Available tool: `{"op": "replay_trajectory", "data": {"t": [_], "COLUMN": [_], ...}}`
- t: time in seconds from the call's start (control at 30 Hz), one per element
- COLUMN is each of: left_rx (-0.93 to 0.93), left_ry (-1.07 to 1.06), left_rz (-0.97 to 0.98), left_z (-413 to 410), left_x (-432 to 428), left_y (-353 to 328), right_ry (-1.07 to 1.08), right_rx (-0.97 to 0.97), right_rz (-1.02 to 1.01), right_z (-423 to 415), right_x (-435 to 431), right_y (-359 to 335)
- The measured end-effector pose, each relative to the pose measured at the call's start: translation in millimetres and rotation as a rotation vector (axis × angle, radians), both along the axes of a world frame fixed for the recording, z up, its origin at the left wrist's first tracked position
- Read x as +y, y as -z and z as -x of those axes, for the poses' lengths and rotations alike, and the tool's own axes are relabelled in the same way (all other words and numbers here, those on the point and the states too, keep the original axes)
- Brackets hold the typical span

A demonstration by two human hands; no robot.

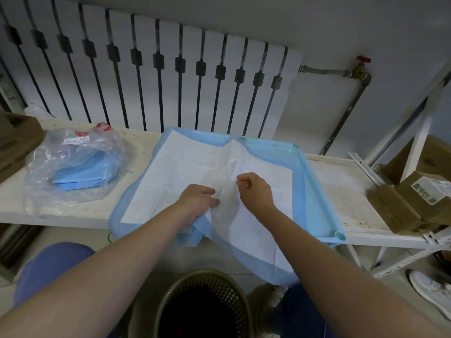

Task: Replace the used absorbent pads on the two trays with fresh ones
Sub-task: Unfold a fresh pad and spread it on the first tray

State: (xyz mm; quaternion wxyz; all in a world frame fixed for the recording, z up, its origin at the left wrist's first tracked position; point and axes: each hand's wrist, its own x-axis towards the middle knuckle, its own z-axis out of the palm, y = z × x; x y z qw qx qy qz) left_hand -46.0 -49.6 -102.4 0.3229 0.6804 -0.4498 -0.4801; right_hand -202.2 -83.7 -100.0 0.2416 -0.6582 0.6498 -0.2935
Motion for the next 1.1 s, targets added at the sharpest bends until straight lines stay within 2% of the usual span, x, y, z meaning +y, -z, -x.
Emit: {"op": "replay_trajectory", "data": {"t": [0.1, 0.2, 0.4, 0.6, 0.67, 0.8, 0.9, 1.03, 1.1], "left_rx": [-0.089, -0.172, -0.177, -0.123, -0.109, -0.059, -0.101, -0.083, -0.057], "left_ry": [0.031, -0.011, -0.059, 0.107, 0.162, 0.261, 0.349, 0.419, 0.425], "left_rz": [0.018, -0.004, 0.082, 0.222, 0.267, 0.309, 0.357, 0.377, 0.378], "left_z": [-2, -8, -18, -18, -20, -25, -30, -40, -44], "left_x": [2, 1, 1, 6, 9, 15, 17, 19, 17], "left_y": [-3, -4, 0, -10, -11, -11, -9, -6, -3], "right_ry": [-0.170, -0.270, -0.189, 0.031, 0.091, 0.056, 0.035, 0.066, 0.117], "right_rx": [0.038, 0.199, 0.277, 0.017, -0.015, 0.221, 0.356, 0.403, 0.346], "right_rz": [0.041, -0.059, -0.135, -0.234, -0.268, -0.299, -0.333, -0.410, -0.514], "right_z": [-10, -18, -30, -43, -46, -52, -57, -60, -59], "right_x": [-9, -21, -31, -49, -53, -56, -59, -59, -62], "right_y": [-14, -12, -11, -22, -27, -38, -37, -34, -33]}}
